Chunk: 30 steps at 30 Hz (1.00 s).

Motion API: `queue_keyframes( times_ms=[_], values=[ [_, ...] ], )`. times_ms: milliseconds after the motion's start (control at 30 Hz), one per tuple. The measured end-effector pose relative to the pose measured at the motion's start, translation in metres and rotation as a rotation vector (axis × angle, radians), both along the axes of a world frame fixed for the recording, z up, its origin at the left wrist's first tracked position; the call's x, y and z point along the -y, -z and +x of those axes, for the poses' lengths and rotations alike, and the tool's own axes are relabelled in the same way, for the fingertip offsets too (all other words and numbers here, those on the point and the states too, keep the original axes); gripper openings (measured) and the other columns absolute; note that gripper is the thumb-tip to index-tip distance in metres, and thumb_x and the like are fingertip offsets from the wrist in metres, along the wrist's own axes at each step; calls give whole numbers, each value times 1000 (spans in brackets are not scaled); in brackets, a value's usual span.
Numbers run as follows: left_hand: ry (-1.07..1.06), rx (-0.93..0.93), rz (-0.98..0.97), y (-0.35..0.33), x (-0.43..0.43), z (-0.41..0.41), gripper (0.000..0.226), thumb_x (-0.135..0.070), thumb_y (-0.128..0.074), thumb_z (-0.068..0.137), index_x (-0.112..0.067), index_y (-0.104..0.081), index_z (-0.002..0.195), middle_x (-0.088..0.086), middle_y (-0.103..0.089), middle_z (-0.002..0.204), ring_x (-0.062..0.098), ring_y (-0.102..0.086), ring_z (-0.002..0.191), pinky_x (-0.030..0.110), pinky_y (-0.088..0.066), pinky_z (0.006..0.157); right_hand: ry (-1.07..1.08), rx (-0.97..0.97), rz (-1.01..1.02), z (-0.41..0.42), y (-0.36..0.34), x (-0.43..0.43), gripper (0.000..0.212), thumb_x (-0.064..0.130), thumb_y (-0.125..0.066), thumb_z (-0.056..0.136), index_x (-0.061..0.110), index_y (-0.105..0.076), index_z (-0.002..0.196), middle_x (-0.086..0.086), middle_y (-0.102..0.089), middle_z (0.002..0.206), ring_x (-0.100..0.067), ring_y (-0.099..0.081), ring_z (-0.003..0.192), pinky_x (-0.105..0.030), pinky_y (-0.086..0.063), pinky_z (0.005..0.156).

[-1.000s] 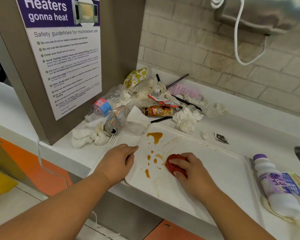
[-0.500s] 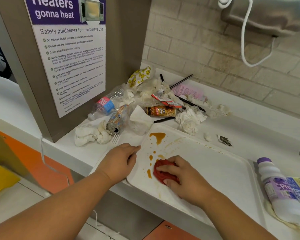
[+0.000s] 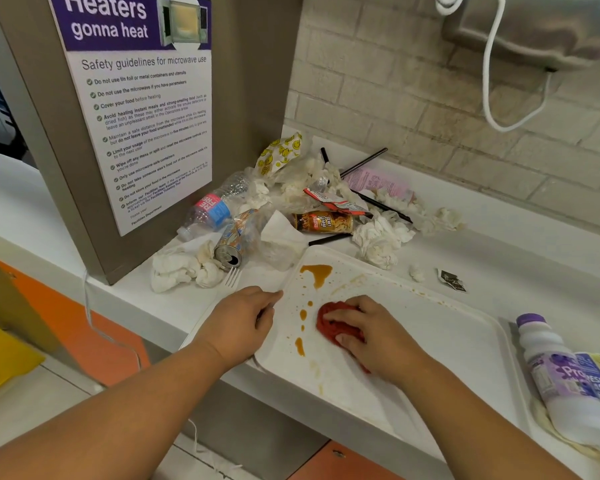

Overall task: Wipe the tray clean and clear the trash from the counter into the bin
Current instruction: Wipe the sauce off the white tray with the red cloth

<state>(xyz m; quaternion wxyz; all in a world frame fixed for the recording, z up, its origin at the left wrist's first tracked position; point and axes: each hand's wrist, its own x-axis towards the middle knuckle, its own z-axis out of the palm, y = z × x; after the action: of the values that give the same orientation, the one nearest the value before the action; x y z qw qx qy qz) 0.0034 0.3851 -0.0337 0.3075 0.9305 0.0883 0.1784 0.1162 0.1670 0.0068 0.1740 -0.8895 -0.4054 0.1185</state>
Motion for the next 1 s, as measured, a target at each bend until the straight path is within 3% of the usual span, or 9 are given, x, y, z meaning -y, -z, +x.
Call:
queue_keyframes(
  times_ms=[67, 233, 333, 433, 533, 667, 767, 867, 1000],
  values=[
    [1, -2, 7, -1, 0, -1, 41, -28, -41, 91, -23, -58, 128, -14, -49, 85, 4, -48, 80, 2, -28, 67, 103, 70, 5, 1, 3, -8, 40, 28, -59, 92, 35, -55, 130, 6, -41, 132, -17, -40, 121, -24, -32, 107],
    [2, -2, 3, 0, 0, 0, 45, -31, -38, 88, -22, -60, 126, -10, -56, 88, 8, -54, 85, 2, -27, 68, -98, 6, -6, -14, 1, -19, 40, 27, -59, 92, 38, -54, 130, 7, -40, 132, -13, -38, 120, -20, -29, 107],
    [2, 3, 8, 1, -1, -1, 43, -29, -40, 89, -22, -60, 126, -9, -57, 88, 9, -55, 84, 1, -28, 68, -20, -3, -9, 1, -3, -22, 39, 26, -59, 91, 38, -55, 128, 8, -41, 130, -15, -40, 121, -27, -33, 108],
    [0, 16, -5, 1, 0, 1, 42, -28, -41, 88, -20, -61, 124, -10, -54, 84, 12, -57, 83, 10, -34, 70, 45, 66, -12, 2, 1, -30, 40, 28, -57, 93, 37, -52, 131, 6, -40, 132, -18, -40, 121, -29, -35, 107],
    [7, 16, -2, 2, 0, 1, 42, -29, -40, 88, -21, -61, 124, -8, -56, 85, 14, -59, 84, 18, -39, 73, -106, 4, -11, -9, -1, -34, 41, 26, -59, 92, 38, -53, 130, 8, -40, 131, -13, -39, 119, -23, -32, 107],
    [9, 7, -8, 2, -1, 0, 43, -30, -39, 89, -23, -60, 126, -15, -48, 83, 9, -55, 83, 9, -33, 71, -137, -172, -37, 3, -15, -22, 37, 19, -65, 87, 38, -62, 119, 14, -43, 122, -5, -43, 113, -18, -36, 103],
    [8, 1, -10, 3, -1, 1, 43, -30, -38, 89, -23, -60, 126, -16, -46, 82, 8, -54, 82, 2, -29, 68, -39, -93, -7, 8, -13, -27, 37, 20, -63, 88, 37, -61, 121, 11, -43, 123, -11, -44, 116, -24, -36, 106],
    [6, -3, -9, 3, -1, 1, 43, -31, -39, 89, -24, -60, 126, -16, -46, 83, 11, -56, 84, 6, -30, 69, -139, -46, 22, -11, -4, -37, 40, 24, -62, 88, 38, -58, 125, 10, -41, 127, -14, -40, 119, -27, -33, 108],
    [7, 4, -3, 3, -1, -1, 44, -31, -38, 89, -23, -59, 126, -16, -47, 83, 11, -56, 85, 7, -31, 69, -245, -289, -31, -14, -14, -21, 39, 15, -67, 82, 39, -67, 113, 19, -42, 120, 0, -43, 113, -14, -37, 100]
  ],
)
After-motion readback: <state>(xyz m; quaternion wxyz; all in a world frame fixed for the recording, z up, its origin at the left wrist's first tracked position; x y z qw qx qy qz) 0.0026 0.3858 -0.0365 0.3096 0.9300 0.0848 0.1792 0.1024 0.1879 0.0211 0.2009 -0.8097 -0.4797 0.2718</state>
